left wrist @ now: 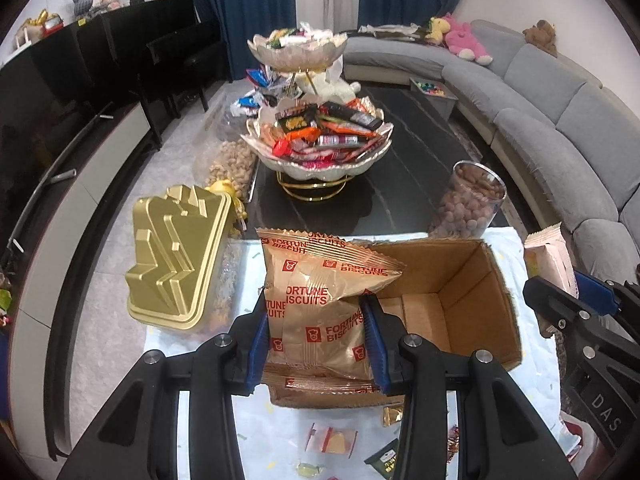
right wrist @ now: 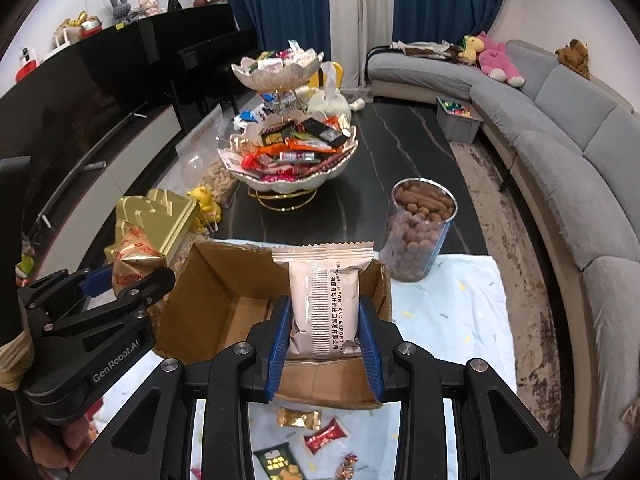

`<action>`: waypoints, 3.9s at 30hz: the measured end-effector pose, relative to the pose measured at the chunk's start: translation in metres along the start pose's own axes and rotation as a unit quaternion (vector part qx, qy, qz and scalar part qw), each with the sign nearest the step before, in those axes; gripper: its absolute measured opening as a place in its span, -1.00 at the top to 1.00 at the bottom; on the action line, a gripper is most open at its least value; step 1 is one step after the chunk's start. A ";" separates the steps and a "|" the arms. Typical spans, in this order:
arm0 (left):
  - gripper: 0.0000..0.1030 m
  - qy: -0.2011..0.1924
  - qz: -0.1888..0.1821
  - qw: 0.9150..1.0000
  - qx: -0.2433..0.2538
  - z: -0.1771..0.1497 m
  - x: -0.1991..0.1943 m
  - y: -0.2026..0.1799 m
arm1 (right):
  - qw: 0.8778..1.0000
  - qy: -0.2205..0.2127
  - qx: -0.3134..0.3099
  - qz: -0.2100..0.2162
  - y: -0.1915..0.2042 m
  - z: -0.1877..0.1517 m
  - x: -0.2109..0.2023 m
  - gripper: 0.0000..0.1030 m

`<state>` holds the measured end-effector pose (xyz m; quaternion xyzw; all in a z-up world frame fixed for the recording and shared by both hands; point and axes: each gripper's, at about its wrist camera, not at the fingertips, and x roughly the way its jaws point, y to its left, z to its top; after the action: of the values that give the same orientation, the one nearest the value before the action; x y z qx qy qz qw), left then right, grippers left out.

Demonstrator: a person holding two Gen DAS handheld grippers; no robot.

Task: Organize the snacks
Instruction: 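Carry the gold bag into the box with the left tool while the right tool carries the white-pink packet, then open the left tool over the box while the right tool opens, dropping both packets inside, then raise both tools out of the box and move back toward the remaining snacks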

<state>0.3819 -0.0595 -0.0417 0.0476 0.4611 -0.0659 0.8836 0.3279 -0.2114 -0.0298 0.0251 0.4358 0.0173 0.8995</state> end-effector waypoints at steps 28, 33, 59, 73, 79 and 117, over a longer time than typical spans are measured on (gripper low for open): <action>-0.48 0.035 0.013 0.999 -0.001 -0.005 0.035 0.002 | 0.999 0.023 -0.005 -0.034 -0.005 -0.002 0.033 -0.49; -0.61 0.022 0.020 1.000 0.000 -0.004 0.023 0.004 | 0.999 0.017 0.004 -0.037 -0.009 -0.003 0.025 -0.49; -0.61 0.005 0.032 0.999 -0.003 -0.026 -0.019 0.005 | 0.999 -0.009 0.024 -0.040 -0.017 -0.020 -0.017 -0.49; -0.61 -0.006 0.029 1.000 0.000 -0.065 -0.045 0.003 | 0.999 -0.025 0.015 -0.034 -0.010 -0.046 -0.046 -0.49; -0.61 -0.004 0.024 1.000 0.000 -0.085 -0.051 0.004 | 0.999 -0.029 0.010 -0.037 -0.007 -0.063 -0.053 -0.49; -0.61 -0.021 0.011 0.999 0.048 -0.196 -0.057 -0.015 | 0.999 -0.032 -0.003 -0.039 -0.003 -0.168 -0.060 -0.49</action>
<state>0.1887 -0.0413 -0.1067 0.0931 0.4382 -0.0793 0.8905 0.1591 -0.2121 -0.0873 0.0064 0.4073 -0.0171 0.9131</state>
